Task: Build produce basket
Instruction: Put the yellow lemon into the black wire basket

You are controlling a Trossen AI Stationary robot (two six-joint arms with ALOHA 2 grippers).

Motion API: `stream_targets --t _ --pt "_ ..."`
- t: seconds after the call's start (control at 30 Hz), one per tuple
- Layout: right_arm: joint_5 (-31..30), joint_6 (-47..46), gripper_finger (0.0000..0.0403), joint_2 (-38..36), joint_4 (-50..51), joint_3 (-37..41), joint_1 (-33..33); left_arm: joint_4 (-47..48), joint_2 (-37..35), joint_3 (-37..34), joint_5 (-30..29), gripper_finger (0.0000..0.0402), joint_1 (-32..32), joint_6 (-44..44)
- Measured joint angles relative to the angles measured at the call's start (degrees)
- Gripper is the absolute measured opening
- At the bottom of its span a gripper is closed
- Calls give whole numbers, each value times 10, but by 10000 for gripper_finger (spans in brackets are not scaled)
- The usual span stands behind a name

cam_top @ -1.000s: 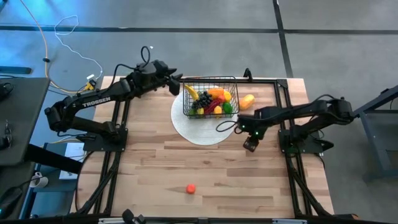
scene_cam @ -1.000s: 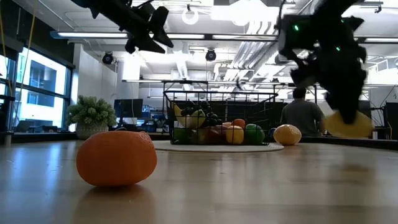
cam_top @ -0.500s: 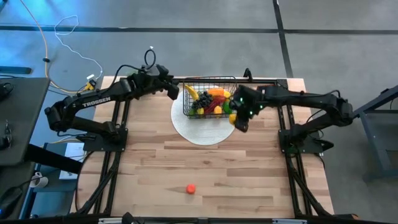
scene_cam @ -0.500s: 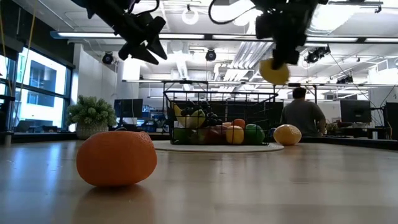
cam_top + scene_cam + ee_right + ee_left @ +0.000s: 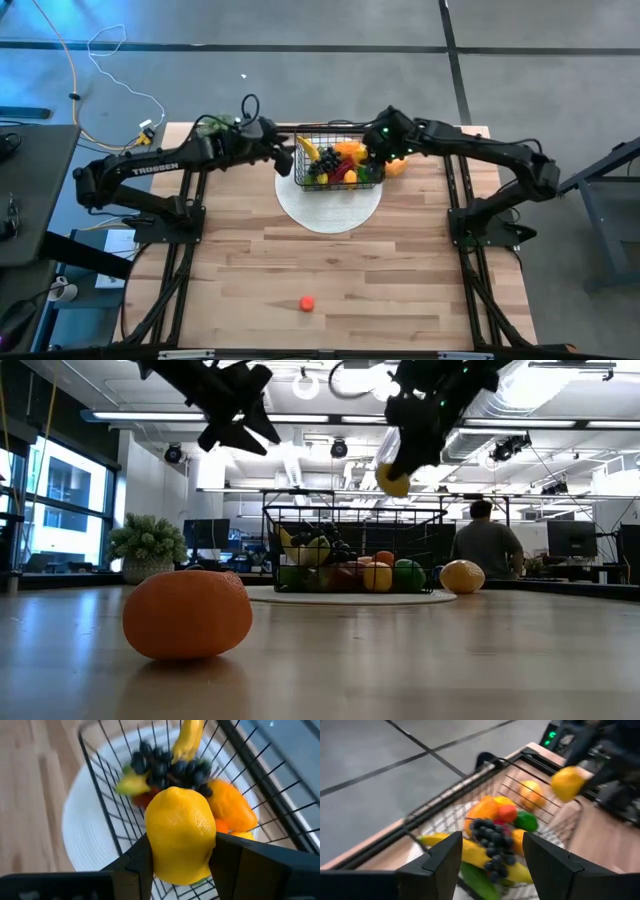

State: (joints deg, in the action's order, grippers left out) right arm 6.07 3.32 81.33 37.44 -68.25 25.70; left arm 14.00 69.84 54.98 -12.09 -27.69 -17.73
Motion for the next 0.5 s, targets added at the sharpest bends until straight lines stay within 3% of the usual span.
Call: stream_targets --t 0.27,0.5 --pt "0 12 122 81 12 0 7 6 0 0 84 200 54 -24" --pt "-4 12 156 101 13 0 7 31 0 0 96 200 94 -41"
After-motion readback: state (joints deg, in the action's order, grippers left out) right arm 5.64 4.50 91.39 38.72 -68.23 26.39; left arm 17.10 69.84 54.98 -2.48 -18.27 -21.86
